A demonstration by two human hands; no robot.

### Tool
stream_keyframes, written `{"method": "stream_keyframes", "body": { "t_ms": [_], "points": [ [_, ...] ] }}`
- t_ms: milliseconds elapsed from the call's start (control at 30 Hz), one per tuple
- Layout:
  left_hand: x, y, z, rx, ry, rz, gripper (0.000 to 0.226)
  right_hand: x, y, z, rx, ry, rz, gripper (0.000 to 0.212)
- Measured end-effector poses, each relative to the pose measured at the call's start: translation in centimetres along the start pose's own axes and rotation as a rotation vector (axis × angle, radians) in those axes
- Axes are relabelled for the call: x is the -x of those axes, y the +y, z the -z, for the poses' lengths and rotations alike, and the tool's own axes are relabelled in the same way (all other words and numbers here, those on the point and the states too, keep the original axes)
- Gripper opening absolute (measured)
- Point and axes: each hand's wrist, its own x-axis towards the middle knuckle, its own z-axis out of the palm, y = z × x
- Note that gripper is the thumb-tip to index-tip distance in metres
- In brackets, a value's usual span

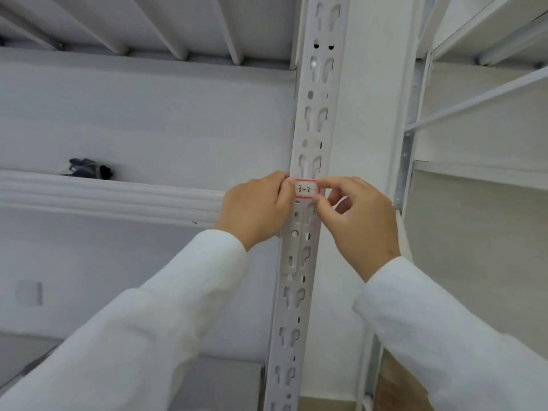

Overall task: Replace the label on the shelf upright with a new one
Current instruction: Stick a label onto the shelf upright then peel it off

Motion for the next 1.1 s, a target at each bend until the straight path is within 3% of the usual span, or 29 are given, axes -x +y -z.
{"method": "stream_keyframes", "body": {
  "t_ms": [233,500,667,800,1100],
  "points": [
    [-0.1,0.1,0.5,0.025,-0.061,0.028,0.027,-1.0,-0.7,0.4,-0.097,-0.09,-0.172,0.007],
    [-0.2,-0.1,0.3,0.041,-0.054,0.022,0.028,-0.7,-0.3,0.4,0.017,-0.043,-0.076,0.005],
    [-0.7,0.4,0.7,0.093,-0.133,0.09,0.044,-1.4,-0.7,0.2,-0.022,-0.054,-0.179,0.004],
    [-0.9,0.4,0.8,0.11,-0.139,0.099,0.044,-1.8,-1.2,0.3,-0.007,-0.068,-0.245,0.006],
    [-0.7,0.3,0.6,0.079,-0.095,0.082,0.039,-1.5,-1.4,0.8,0.206,-0.075,-0.065,0.006]
  ]
}}
